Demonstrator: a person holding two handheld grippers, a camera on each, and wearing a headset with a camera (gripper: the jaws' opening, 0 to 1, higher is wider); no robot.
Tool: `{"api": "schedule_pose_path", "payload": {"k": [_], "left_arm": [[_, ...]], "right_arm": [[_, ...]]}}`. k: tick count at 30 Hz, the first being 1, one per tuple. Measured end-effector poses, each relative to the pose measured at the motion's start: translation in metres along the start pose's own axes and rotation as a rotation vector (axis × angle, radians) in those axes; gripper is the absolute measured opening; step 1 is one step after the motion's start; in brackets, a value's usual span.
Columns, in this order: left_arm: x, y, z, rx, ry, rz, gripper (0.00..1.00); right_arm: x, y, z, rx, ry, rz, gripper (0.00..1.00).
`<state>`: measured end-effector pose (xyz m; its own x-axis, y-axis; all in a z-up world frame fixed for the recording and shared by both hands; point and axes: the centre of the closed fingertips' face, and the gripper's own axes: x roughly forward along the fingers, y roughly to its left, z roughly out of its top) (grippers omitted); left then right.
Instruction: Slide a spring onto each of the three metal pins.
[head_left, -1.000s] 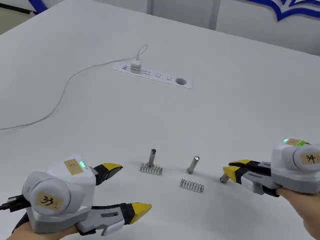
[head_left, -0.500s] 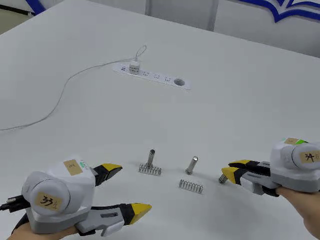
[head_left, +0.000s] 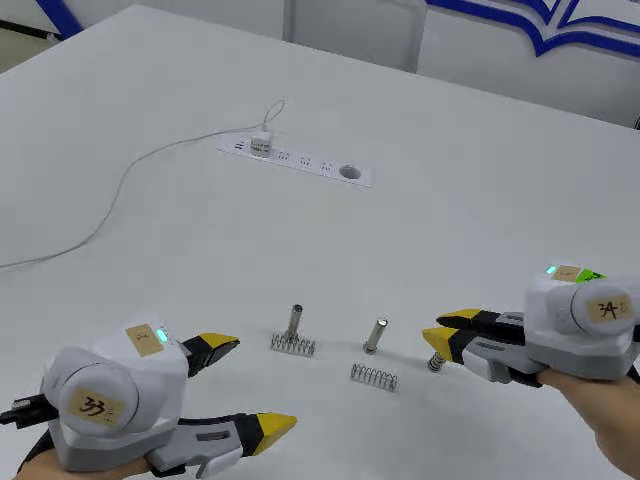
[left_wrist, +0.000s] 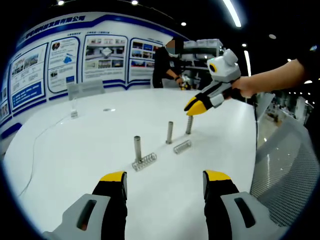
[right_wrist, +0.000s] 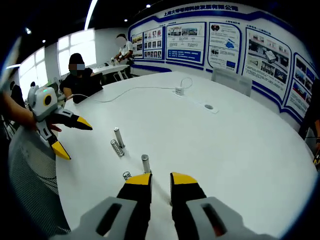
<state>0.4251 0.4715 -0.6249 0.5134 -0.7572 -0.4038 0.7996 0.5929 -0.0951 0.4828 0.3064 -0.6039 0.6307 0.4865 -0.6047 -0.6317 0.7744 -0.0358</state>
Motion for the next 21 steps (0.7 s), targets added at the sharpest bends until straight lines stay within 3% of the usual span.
{"api": "schedule_pose_path", "payload": {"k": [15,21], "left_arm": [[-0.002,0.002,0.001,0.002,-0.003,0.012,0.63],[-0.002,0.002,0.0,0.005,0.002,0.011,0.63]], "right_arm": [[0.011,0.039,-0.02,-0.073,0.077,0.1,0.16],[0.022,0.048,-0.028,-0.102,0.115,0.138,0.16]]}}
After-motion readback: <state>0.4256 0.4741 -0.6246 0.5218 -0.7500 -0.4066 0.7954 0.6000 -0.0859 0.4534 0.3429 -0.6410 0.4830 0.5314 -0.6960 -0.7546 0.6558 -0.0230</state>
